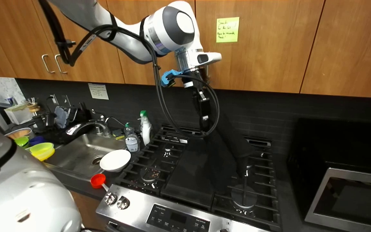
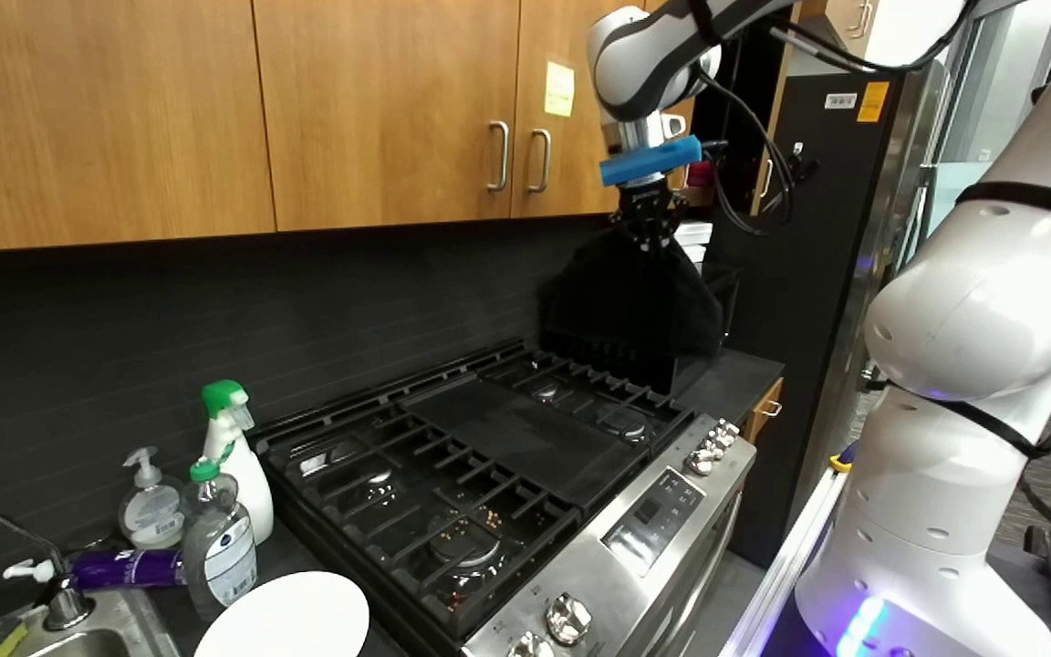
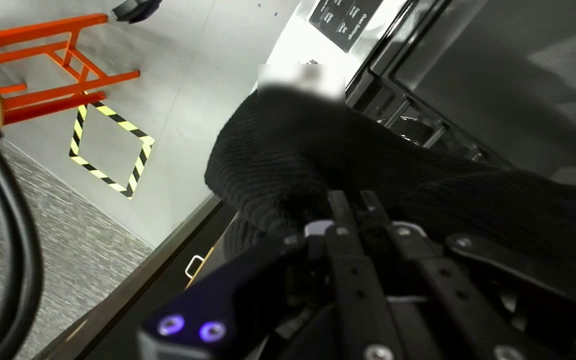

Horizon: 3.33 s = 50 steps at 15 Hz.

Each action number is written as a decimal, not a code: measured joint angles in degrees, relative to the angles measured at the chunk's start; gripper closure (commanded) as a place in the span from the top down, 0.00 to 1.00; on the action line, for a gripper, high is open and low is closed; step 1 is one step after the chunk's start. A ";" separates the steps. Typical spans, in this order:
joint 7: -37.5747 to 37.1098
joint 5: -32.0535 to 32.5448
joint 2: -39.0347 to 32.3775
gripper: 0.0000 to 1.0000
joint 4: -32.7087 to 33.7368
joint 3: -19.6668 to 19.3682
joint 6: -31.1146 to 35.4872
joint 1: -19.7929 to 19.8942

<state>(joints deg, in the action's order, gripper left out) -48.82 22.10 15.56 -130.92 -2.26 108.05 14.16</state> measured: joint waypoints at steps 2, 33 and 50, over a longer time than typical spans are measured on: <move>-0.26 -0.04 -0.07 0.02 0.00 0.09 -0.24 -0.28; -33.91 -8.65 -33.58 0.02 40.76 -16.92 -6.97 5.27; -31.48 -6.07 -47.45 0.02 56.61 -21.32 0.73 9.36</move>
<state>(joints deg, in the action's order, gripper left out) -80.30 16.03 -31.89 -74.32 -23.58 108.78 23.52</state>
